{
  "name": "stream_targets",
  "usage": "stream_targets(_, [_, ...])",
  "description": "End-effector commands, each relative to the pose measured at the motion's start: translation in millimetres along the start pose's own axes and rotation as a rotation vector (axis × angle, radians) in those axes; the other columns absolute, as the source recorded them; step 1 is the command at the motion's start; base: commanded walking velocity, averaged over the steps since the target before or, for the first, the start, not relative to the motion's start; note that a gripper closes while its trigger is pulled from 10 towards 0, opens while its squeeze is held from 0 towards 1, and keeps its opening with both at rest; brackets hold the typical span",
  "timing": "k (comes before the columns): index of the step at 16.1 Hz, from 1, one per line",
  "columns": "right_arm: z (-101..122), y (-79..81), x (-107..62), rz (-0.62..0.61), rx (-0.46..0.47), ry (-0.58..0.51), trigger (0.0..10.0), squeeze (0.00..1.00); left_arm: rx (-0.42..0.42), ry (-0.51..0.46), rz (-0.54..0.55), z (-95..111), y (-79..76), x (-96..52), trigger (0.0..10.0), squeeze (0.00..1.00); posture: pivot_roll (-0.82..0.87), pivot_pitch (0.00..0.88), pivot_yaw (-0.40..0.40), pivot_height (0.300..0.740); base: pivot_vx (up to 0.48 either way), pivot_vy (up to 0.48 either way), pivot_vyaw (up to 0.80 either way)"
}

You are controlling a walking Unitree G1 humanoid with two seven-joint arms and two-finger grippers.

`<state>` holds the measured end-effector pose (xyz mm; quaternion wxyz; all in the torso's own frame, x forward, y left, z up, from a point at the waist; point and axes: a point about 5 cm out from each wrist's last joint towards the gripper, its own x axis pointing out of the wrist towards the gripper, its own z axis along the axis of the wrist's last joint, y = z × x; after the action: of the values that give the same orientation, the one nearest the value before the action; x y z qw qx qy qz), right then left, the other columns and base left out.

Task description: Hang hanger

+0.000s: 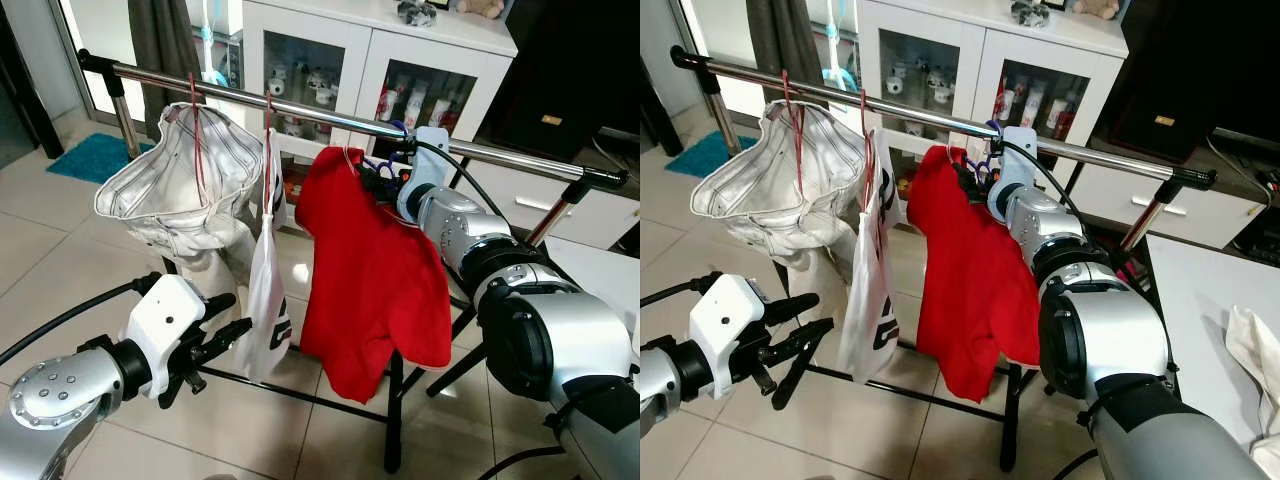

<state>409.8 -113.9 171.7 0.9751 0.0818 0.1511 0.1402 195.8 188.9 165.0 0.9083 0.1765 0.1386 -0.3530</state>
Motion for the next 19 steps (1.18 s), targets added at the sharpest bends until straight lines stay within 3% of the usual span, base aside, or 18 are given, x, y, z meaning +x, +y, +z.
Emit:
stream_targets(1, [-2.0, -0.5, 0.0, -0.005, 0.003, 0.011, 0.0, 0.00, 0.008, -0.007, -0.005, 3.6, -1.5, -2.6, 10.0, 0.00, 0.13, 0.065, -0.136, 0.740, 0.000, 0.000, 0.00])
stream_targets(19, [6.4, 4.2, 1.1, 0.000, 0.023, -0.016, 0.0, 0.00, -0.004, -0.018, 0.010, 4.9, -1.3, 1.6, 10.0, 0.00, 0.13, 0.037, -0.146, 0.740, 0.000, 0.000, 0.00])
